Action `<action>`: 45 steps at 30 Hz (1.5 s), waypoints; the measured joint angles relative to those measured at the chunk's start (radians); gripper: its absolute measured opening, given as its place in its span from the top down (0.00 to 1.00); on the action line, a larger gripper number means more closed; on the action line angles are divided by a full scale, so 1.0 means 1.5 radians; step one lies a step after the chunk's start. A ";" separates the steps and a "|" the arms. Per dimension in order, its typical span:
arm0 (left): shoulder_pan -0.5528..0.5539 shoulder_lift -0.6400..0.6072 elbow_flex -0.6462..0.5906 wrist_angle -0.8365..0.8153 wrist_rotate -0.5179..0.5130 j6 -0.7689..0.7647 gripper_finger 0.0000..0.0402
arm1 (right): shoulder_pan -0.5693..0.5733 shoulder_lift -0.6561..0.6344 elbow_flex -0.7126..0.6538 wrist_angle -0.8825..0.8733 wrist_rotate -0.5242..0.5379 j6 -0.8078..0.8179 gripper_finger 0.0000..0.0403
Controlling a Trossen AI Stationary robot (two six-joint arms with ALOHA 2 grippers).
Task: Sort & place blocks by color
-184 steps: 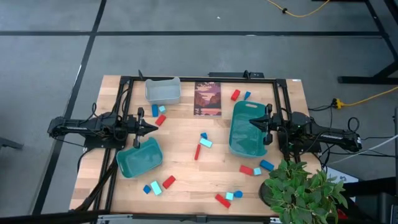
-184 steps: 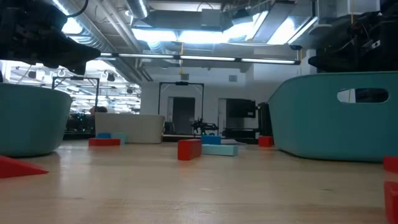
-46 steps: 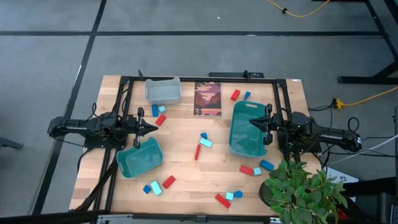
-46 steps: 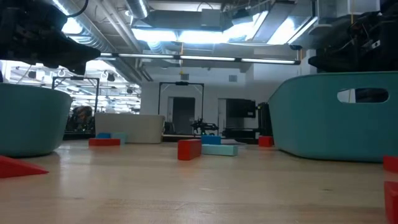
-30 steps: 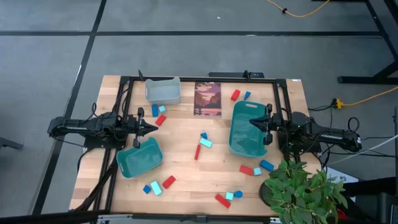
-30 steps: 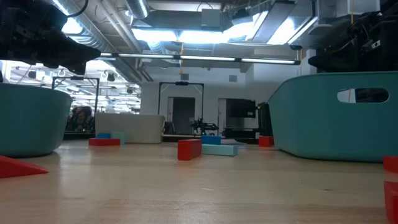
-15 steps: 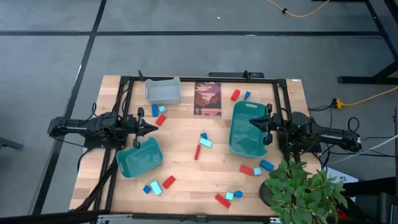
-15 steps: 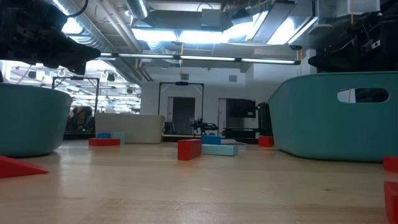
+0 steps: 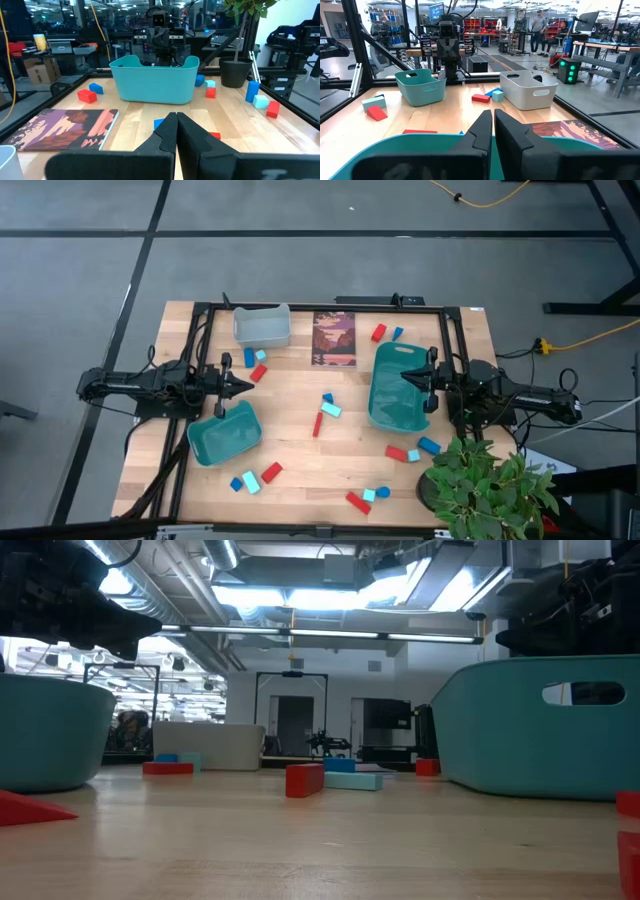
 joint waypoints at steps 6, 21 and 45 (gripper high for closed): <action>0.000 0.000 0.000 0.000 0.000 0.000 1.00 | 0.000 0.000 0.000 0.000 0.000 0.000 0.94; 0.000 0.000 0.000 0.000 0.000 0.000 1.00 | 0.000 0.000 0.000 0.000 0.000 0.000 0.94; 0.000 0.000 0.000 0.000 0.000 0.000 1.00 | 0.000 0.002 0.000 0.101 0.000 0.020 0.94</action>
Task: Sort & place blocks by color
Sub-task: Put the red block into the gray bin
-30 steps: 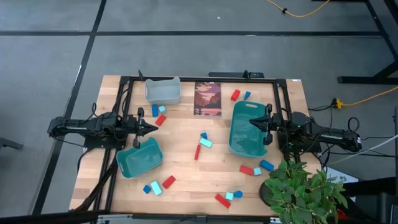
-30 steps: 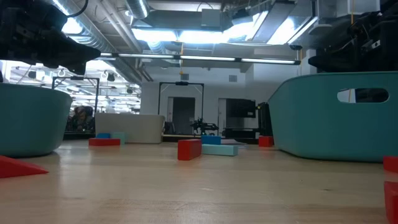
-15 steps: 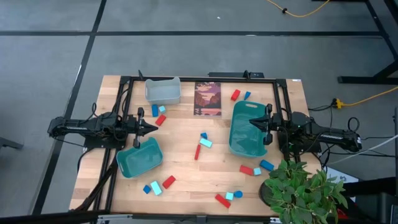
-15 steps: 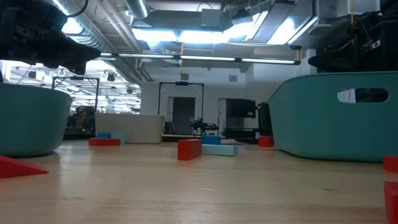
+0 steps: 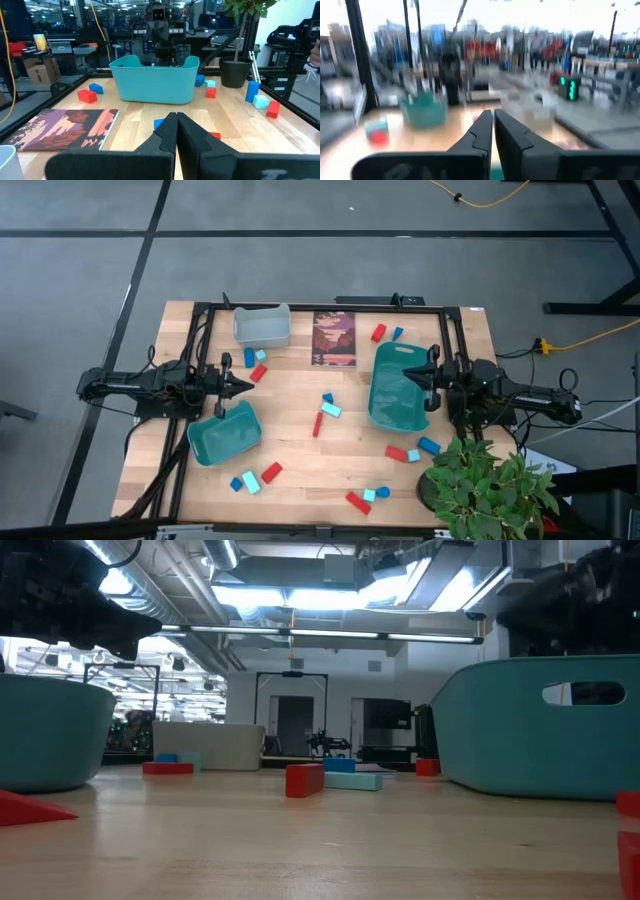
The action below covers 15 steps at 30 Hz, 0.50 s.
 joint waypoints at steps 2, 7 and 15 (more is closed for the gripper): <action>0.000 0.000 0.000 0.000 0.000 0.000 1.00 | 0.000 0.008 0.000 0.064 0.011 0.013 0.94; 0.000 0.000 0.000 0.000 0.000 0.000 1.00 | -0.002 0.057 0.017 0.125 0.129 -0.008 0.94; 0.000 0.000 0.000 0.000 0.000 0.000 1.00 | -0.049 0.215 0.169 0.128 0.152 0.013 0.94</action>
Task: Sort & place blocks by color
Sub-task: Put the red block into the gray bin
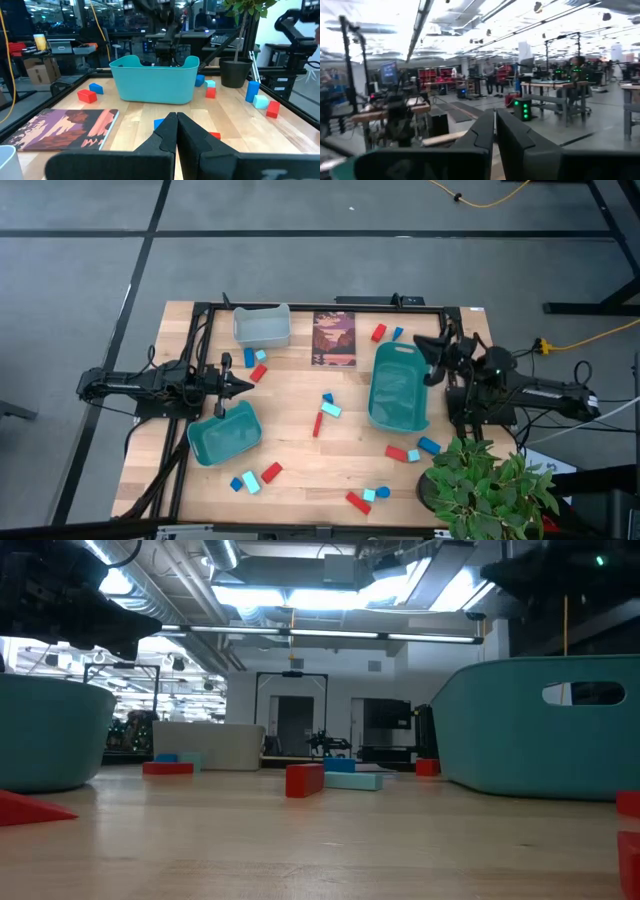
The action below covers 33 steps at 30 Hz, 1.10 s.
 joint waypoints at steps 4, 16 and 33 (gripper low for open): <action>0.000 0.000 0.000 0.000 0.000 0.000 1.00 | -0.024 0.077 0.077 -0.013 0.000 0.020 0.94; 0.000 0.000 0.000 0.000 0.000 0.000 1.00 | -0.044 0.191 0.128 -0.048 0.000 0.074 0.95; 0.000 0.000 0.000 0.000 0.000 0.000 1.00 | -0.044 0.317 0.189 -0.103 -0.003 0.151 0.99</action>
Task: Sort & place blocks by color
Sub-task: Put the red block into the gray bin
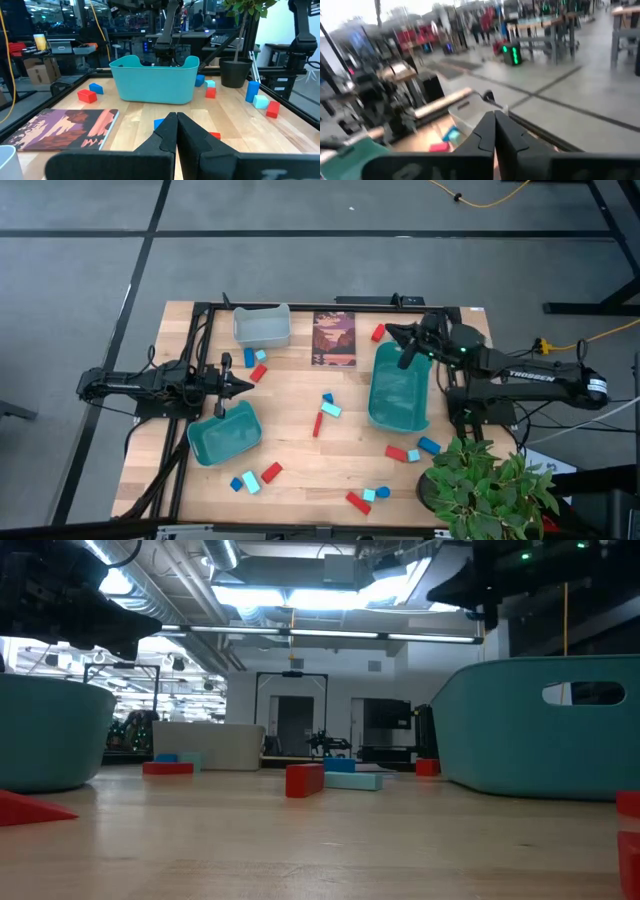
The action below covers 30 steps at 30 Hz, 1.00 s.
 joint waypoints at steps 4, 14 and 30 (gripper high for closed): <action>0.000 0.000 0.000 0.000 0.000 0.000 1.00 | 0.000 0.064 0.061 -0.060 0.033 -0.028 0.96; 0.000 0.000 0.000 0.000 0.000 0.000 1.00 | -0.015 0.124 0.109 -0.095 0.115 0.022 0.65; 0.000 0.000 0.000 0.000 0.000 0.000 1.00 | -0.164 0.253 0.176 -0.299 0.087 0.234 0.37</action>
